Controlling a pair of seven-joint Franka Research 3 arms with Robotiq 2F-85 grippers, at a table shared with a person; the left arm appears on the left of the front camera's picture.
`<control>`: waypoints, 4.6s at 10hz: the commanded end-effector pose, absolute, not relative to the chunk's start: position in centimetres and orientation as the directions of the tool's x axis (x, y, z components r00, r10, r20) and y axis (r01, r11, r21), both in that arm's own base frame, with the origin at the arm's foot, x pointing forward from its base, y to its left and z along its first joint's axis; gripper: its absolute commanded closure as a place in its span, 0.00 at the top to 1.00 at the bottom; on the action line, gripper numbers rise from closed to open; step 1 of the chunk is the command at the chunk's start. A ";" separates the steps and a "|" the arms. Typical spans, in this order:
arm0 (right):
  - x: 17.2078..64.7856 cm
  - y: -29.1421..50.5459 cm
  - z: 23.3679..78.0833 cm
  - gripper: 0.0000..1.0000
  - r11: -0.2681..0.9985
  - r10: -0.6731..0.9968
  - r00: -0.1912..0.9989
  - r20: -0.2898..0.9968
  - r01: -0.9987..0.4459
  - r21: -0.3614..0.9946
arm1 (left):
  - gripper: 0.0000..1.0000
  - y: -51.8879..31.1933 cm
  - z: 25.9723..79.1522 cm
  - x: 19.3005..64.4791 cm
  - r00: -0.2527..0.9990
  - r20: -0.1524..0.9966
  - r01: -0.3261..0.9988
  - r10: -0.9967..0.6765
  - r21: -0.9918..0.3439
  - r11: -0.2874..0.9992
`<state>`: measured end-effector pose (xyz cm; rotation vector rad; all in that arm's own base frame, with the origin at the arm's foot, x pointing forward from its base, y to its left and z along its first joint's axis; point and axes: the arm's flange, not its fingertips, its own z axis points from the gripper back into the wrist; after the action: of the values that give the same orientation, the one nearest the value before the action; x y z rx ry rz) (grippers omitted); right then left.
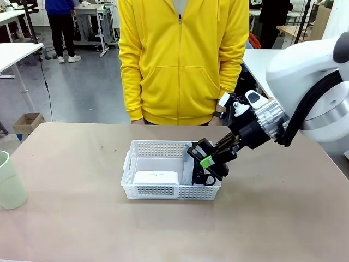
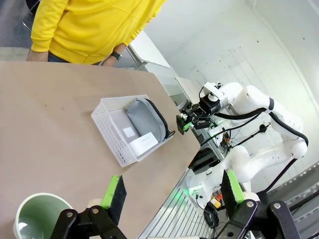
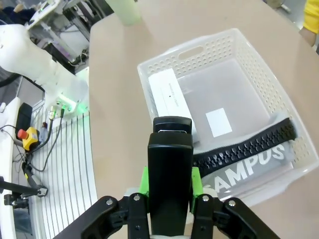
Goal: Efficiently arrange items inside the basket to fit them all.
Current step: Pick up the Stapler and place it inside the Organizing basket.
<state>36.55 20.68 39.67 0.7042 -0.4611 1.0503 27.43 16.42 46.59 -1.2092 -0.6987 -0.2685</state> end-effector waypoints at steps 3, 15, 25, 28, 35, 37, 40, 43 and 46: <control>36.7 20.3 39.7 0.37 0.318 0.623 0.437 0.649 -0.899 0.300 | 1.00 16.3 47.0 27.4 0.758 0.627 0.550 0.179 -0.762 0.341; 42.8 41.8 39.7 0.37 0.127 0.955 0.085 0.285 -0.983 -0.131 | 1.00 16.3 47.0 27.4 0.758 0.627 0.550 0.179 -0.762 0.341; 46.1 43.6 33.7 0.37 0.131 0.959 0.129 0.252 -0.991 0.010 | 1.00 16.3 47.0 27.4 0.758 0.627 0.550 0.179 -0.762 0.341; 46.1 43.6 33.6 1.00 0.109 0.964 0.109 0.242 -0.994 0.012 | 1.00 16.3 47.0 27.4 0.758 0.627 0.550 0.179 -0.762 0.341; 45.8 40.2 36.2 1.00 0.168 0.940 0.165 0.298 -0.986 0.018 | 1.00 16.3 47.0 27.4 0.758 0.627 0.550 0.179 -0.762 0.341; 44.4 34.3 40.8 1.00 0.258 0.878 0.271 0.394 -0.962 0.087 | 1.00 16.3 47.0 27.4 0.758 0.627 0.550 0.179 -0.762 0.341; 41.3 23.8 46.8 1.00 0.426 0.704 0.500 0.504 -0.866 0.263 | 1.00 16.3 47.0 27.4 0.758 0.627 0.550 0.179 -0.762 0.341; 37.3 12.6 48.9 1.00 0.476 0.389 0.735 0.555 -0.676 0.562 | 1.00 16.3 47.0 27.4 0.758 0.627 0.550 0.179 -0.762 0.341; 32.2 1.7 48.6 1.00 0.419 0.096 0.856 0.507 -0.497 0.760 | 1.00 16.3 47.0 27.4 0.758 0.627 0.550 0.179 -0.762 0.341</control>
<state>33.86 4.07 48.23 1.0238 -0.3817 0.5102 27.41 16.40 46.62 -1.2073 -0.6987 -0.2682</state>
